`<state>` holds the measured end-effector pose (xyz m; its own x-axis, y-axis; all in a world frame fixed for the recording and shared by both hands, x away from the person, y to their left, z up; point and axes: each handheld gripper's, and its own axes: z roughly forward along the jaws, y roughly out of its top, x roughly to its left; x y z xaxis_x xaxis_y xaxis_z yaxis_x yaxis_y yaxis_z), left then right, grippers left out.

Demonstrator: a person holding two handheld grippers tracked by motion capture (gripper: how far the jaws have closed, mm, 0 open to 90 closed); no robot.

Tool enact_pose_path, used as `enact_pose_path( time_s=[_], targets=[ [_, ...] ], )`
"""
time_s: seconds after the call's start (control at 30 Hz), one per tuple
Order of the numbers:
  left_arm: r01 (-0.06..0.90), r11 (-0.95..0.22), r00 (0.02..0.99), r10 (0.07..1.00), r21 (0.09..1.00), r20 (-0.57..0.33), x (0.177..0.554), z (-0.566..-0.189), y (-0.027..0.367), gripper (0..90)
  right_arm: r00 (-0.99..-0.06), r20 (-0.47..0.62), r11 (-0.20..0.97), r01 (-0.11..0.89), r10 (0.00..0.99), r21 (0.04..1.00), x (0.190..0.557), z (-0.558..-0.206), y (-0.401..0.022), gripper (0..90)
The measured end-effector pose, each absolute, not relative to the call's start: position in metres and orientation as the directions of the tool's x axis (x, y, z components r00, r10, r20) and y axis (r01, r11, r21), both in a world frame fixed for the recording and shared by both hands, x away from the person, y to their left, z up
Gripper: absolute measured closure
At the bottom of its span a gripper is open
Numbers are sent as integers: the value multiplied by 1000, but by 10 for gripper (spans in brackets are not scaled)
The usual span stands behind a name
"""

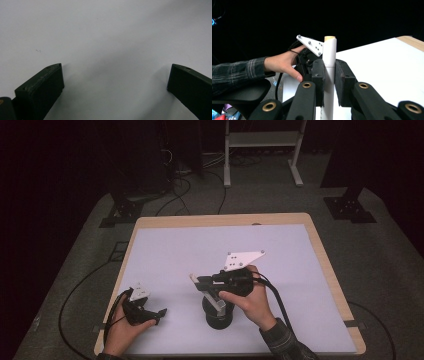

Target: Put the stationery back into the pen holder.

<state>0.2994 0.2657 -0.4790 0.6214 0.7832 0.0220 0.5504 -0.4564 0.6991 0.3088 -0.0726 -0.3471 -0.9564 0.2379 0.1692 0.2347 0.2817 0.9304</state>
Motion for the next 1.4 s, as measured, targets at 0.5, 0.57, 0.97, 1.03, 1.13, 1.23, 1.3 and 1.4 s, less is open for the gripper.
enact_pose_path(
  time_s=[0.5,0.57,0.97,1.03,1.13,1.23,1.3,1.4],
  targets=[
    [550,-455,621,784,701,22,299,-479,266,0,-951,138,381,240,275,893,307,-370,-67,780],
    [550,-455,621,784,701,22,299,-479,266,0,-951,137,389,240,276,889,308,-372,-68,780],
    [550,-456,621,784,700,22,300,-479,266,0,-951,131,406,241,282,881,307,-376,-71,750],
    [550,-455,621,784,700,22,300,-479,266,0,-951,126,405,237,283,883,306,-375,-73,747],
    [550,-455,621,784,700,22,300,-479,266,0,-949,124,399,238,289,886,306,-373,-76,743],
    [551,-455,620,784,700,21,300,-479,266,0,-948,114,397,231,296,888,306,-371,-82,730],
    [552,-454,620,784,700,20,300,-479,266,0,-940,114,383,238,320,892,306,-368,-92,717],
    [552,-454,620,784,700,20,300,-479,266,0,-936,108,379,239,335,894,308,-368,-97,704]
  ],
)
